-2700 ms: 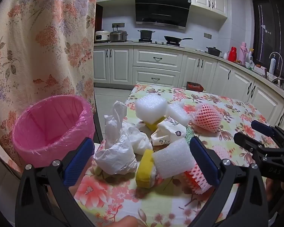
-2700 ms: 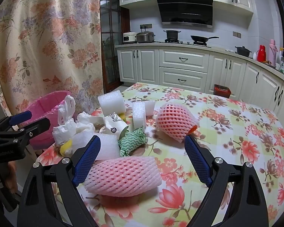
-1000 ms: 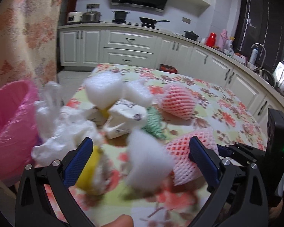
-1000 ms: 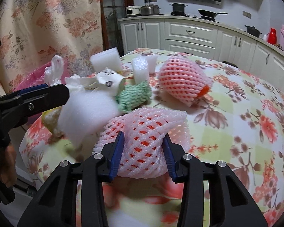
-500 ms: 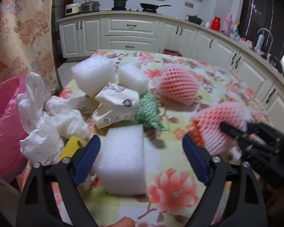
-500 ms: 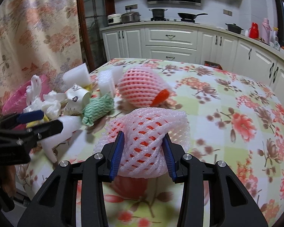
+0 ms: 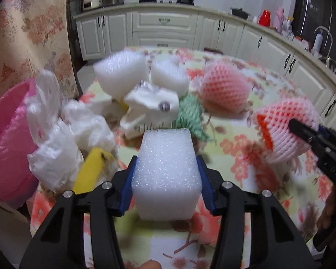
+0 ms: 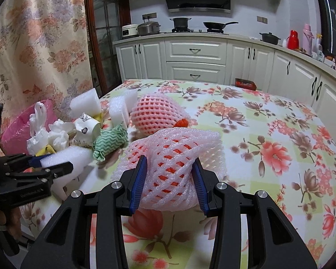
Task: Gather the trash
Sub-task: 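Carry the white foam block and pink net over the pink bin with both grippers, then open both grippers to drop the foam block and net into the bin, then move both grippers back over the table toward the remaining trash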
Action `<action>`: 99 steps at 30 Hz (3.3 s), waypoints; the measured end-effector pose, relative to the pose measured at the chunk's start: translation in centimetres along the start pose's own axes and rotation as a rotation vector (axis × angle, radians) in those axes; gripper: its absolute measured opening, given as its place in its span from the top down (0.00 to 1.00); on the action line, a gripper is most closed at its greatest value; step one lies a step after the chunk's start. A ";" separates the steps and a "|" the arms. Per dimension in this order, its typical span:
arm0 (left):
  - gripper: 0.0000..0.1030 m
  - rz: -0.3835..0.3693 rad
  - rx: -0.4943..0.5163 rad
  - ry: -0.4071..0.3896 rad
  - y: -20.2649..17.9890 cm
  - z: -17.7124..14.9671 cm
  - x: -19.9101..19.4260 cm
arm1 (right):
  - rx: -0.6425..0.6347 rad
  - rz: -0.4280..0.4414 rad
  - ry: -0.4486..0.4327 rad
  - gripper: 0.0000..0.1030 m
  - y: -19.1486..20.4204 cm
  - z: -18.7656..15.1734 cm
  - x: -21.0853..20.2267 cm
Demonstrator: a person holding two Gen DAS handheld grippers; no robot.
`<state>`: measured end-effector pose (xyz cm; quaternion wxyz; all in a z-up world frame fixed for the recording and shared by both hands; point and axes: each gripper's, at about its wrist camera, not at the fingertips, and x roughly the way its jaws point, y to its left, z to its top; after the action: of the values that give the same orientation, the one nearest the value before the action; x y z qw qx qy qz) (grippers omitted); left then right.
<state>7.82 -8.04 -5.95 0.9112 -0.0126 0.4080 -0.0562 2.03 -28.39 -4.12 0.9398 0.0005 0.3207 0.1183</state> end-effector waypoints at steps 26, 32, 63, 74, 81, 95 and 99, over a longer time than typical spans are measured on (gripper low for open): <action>0.52 0.230 -0.249 -0.388 18.7 5.7 -15.1 | -0.167 0.232 -0.149 0.62 15.1 12.5 -1.1; 0.52 0.278 -0.292 -0.409 22.5 5.6 -16.4 | -0.224 0.323 -0.131 0.62 21.2 14.5 0.4; 0.22 0.302 -0.387 -0.419 28.7 5.1 -16.9 | -0.359 0.432 -0.069 0.33 33.0 15.9 7.4; 0.22 0.227 -0.319 -0.410 24.1 5.5 -15.5 | -0.271 0.292 -0.131 0.29 24.9 15.8 4.7; 0.22 0.184 -0.264 -0.396 19.9 5.6 -14.4 | -0.227 0.224 -0.141 0.28 19.9 14.3 3.0; 0.22 0.139 -0.194 -0.343 14.2 4.7 -12.5 | -0.141 0.119 -0.124 0.26 11.8 10.5 0.8; 0.22 0.131 -0.181 -0.324 13.1 4.4 -11.8 | -0.117 0.095 -0.108 0.26 9.8 9.5 0.7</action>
<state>4.49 6.18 4.89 0.9618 -0.0766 0.2593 0.0427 6.09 -17.98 3.72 0.9475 -0.0327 0.2616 0.1810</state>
